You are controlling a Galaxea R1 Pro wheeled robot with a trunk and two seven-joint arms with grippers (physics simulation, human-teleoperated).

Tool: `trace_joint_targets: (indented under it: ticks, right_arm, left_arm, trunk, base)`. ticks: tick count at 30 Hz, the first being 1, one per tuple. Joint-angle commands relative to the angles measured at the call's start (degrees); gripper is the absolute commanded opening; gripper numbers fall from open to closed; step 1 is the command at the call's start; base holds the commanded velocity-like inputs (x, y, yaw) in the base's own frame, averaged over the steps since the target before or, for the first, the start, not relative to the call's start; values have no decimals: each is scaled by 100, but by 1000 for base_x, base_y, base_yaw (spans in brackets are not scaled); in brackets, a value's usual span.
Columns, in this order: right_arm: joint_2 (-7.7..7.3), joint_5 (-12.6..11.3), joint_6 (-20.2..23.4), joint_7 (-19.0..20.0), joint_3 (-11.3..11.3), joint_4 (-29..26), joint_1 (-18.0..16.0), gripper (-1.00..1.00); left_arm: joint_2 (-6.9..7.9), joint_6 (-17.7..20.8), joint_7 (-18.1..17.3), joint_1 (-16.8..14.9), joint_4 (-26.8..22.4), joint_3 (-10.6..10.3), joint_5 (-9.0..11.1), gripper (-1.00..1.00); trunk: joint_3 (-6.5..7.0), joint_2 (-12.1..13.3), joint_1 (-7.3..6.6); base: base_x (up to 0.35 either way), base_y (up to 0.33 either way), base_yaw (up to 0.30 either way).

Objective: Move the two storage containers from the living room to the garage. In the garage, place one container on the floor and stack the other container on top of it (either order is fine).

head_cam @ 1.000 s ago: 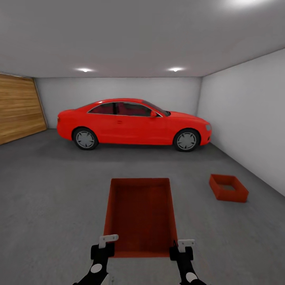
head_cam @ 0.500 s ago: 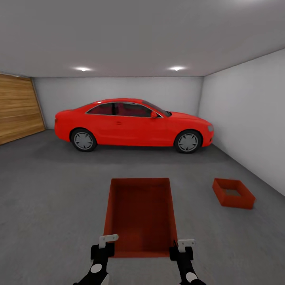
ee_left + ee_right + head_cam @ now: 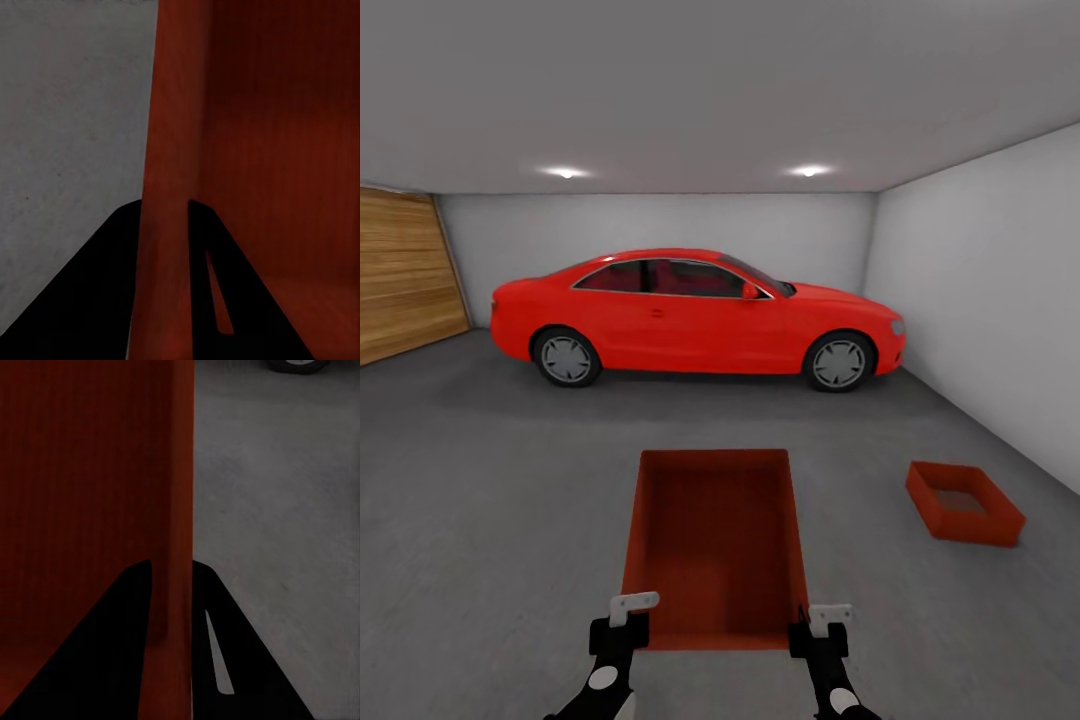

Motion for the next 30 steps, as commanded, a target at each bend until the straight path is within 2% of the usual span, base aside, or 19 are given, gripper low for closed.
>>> trace_joint_targets:
  ticks: [1,30]
  right_arm:
    - [-2,-84,-411,-132,-56,-6,-13,-100]
    - [-2,-84,-411,-132,-58,-5,-13,-100]
  left_arm:
    - [6,470,-108,-4,16,-55,102,-100]
    - [7,470,-109,-4,15,-55,100,-100]
  trunk:
    - [-11,-10,6]
    - [-11,-10,6]
  base:
    - [321,0,0]
    - [321,0,0]
